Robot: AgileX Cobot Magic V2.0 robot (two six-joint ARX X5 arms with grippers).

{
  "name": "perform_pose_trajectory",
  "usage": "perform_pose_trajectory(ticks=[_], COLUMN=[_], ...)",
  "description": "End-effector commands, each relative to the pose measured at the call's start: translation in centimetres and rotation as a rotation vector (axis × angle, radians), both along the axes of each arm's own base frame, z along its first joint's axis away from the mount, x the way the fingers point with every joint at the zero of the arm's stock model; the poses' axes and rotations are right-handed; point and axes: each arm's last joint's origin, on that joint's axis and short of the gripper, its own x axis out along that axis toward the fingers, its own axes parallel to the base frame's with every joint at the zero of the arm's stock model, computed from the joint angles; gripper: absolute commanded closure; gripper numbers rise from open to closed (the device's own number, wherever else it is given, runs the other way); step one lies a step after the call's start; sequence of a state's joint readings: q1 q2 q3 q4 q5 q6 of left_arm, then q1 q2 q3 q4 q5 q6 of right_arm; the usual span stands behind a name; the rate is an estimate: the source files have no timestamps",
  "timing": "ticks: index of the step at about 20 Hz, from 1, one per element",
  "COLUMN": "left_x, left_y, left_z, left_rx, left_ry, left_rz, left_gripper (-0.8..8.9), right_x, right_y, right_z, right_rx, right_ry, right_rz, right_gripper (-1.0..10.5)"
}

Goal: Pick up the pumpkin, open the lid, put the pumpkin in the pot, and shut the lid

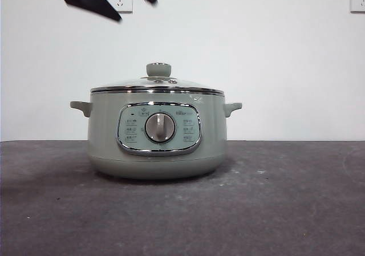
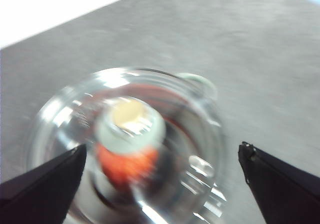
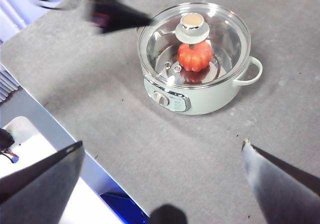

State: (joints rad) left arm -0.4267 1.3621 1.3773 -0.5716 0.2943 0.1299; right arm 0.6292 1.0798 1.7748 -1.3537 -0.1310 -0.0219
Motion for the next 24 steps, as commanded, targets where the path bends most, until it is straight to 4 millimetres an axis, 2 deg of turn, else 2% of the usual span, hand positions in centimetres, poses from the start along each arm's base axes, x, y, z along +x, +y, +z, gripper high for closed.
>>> perform_pose_trajectory(ticks=[1,4,6,7,9,10,11,24], left_x=[-3.4,-7.4,-9.5,-10.4,-11.6,-12.0,-12.2,-12.2], left_y=[1.4,3.2,4.2,4.5,5.0,5.2,5.3,5.3], left_z=[2.0,3.4,3.9,4.0,4.1,4.2,4.2,4.3], left_rx=[-0.027,-0.020,-0.013,-0.009,-0.014,-0.016,-0.017,-0.027], left_ry=[0.014,0.034,0.050,0.058,0.080,0.086,0.088,0.078], left_rz=[-0.044,-0.046,-0.045,-0.046,-0.064,-0.071,-0.074,-0.082], left_gripper=[2.83,3.02,4.57,5.46,7.94,8.21,8.21,8.17], right_x=[0.2,0.6,0.9,1.0,1.1,1.1,1.1,1.1], right_y=[0.3,0.8,1.0,1.0,1.2,1.2,1.2,1.2], right_z=[-0.2,-0.4,-0.5,-0.6,-0.6,-0.6,-0.6,-0.6], right_rx=[-0.002,0.016,0.011,0.009,0.006,0.004,-0.005,-0.004], right_ry=[0.034,0.072,0.078,0.082,0.086,0.084,0.074,0.075], right_rz=[0.019,0.063,0.063,0.063,0.062,0.064,0.075,0.072], right_gripper=[3.8,3.9,4.6,5.1,7.3,8.7,9.7,9.5])
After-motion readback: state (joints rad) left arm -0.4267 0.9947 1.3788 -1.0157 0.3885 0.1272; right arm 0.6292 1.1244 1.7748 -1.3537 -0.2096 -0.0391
